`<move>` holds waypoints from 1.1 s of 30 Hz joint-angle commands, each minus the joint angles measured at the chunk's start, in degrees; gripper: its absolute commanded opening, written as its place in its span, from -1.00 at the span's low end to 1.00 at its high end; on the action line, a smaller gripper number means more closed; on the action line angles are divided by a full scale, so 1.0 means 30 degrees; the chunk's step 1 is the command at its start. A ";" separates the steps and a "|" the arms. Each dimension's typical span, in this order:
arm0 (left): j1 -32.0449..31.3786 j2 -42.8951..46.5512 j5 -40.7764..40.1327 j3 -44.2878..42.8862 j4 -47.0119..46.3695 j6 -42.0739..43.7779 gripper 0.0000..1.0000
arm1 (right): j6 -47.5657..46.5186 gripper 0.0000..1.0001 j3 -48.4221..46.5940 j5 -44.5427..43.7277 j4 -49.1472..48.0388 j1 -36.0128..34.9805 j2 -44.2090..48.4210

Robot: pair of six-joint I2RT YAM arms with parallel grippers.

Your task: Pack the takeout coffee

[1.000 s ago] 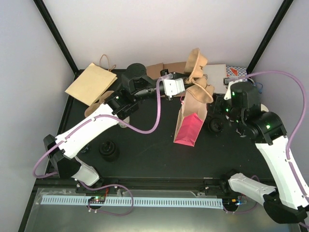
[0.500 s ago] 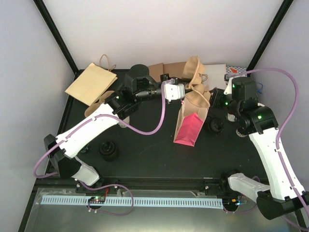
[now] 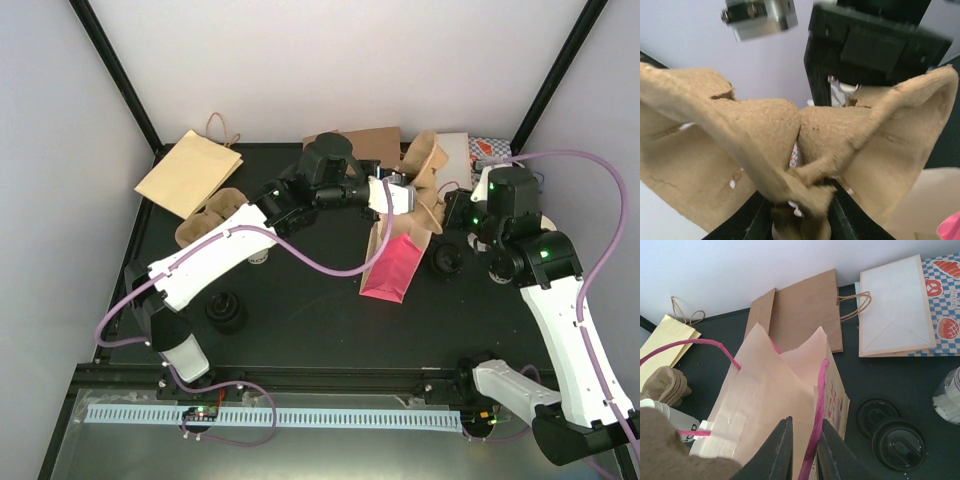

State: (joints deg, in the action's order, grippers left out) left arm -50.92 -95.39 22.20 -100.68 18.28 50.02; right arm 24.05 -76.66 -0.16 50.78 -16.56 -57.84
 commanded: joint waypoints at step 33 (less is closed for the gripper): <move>-0.1970 -0.1154 -0.8185 -0.1739 0.6395 0.3789 -0.57 | -0.0984 -0.98 -0.0133 0.2012 -0.0040 0.0128 0.0566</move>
State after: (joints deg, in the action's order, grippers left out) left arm -56.29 -99.13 -0.34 -103.68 35.22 62.17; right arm 22.59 -75.64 3.20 50.13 -16.32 -56.84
